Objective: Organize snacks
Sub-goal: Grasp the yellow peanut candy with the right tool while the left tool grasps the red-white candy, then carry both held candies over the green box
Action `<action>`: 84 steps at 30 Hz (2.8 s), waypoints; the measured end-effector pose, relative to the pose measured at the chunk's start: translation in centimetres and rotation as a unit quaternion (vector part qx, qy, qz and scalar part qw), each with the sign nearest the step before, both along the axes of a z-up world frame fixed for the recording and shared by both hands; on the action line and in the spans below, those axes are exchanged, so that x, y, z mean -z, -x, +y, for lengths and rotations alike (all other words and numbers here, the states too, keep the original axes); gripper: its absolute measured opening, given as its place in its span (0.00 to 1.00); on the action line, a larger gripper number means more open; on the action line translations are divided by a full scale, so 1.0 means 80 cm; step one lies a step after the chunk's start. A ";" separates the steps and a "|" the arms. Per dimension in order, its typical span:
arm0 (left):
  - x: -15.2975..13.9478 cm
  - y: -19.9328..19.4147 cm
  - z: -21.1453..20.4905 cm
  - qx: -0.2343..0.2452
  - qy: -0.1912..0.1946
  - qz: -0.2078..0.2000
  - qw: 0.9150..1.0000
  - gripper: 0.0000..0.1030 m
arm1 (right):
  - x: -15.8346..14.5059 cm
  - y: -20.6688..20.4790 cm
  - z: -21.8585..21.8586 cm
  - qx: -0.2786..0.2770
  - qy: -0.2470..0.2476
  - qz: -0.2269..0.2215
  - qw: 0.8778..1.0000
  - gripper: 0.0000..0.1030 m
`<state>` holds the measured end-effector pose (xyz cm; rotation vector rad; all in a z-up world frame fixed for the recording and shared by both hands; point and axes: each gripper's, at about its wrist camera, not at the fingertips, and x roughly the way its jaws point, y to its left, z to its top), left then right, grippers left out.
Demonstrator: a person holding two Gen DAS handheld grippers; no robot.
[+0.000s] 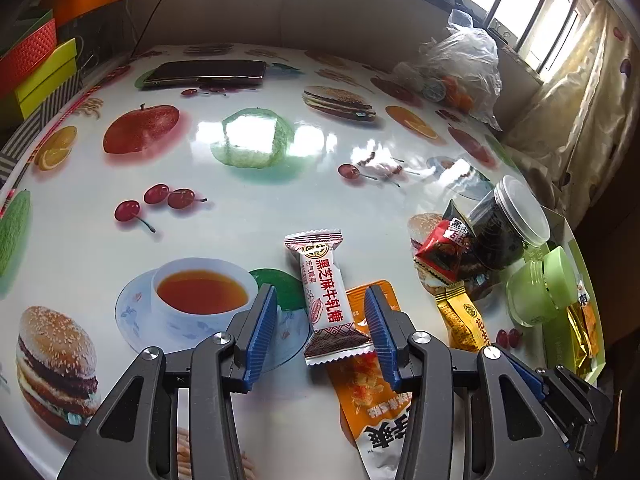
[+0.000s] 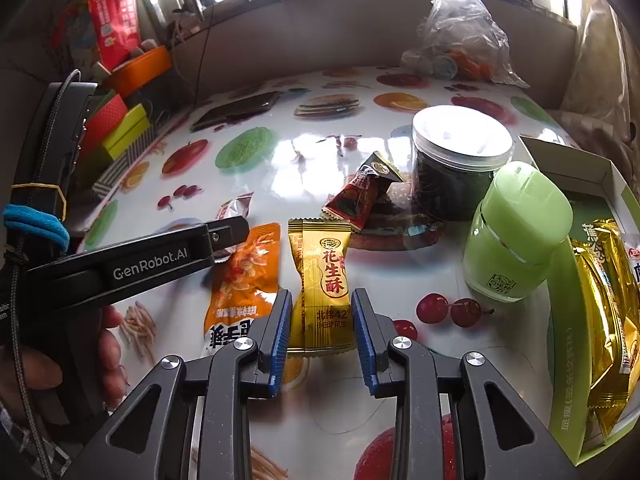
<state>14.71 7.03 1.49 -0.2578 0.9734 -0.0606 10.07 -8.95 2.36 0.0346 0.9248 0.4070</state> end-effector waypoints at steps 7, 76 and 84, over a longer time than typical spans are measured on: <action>0.001 0.000 0.002 -0.003 -0.001 0.001 1.000 0.27 | 0.000 0.000 -0.001 0.001 0.000 0.000 1.000 0.28; -0.104 0.090 -0.186 0.150 -0.010 -0.086 0.985 0.21 | -0.083 0.064 -0.208 0.160 -0.002 -0.074 0.984 0.28; -0.099 0.084 -0.223 0.185 0.002 -0.076 0.980 0.21 | -0.073 0.053 -0.249 0.192 0.015 -0.063 0.979 0.28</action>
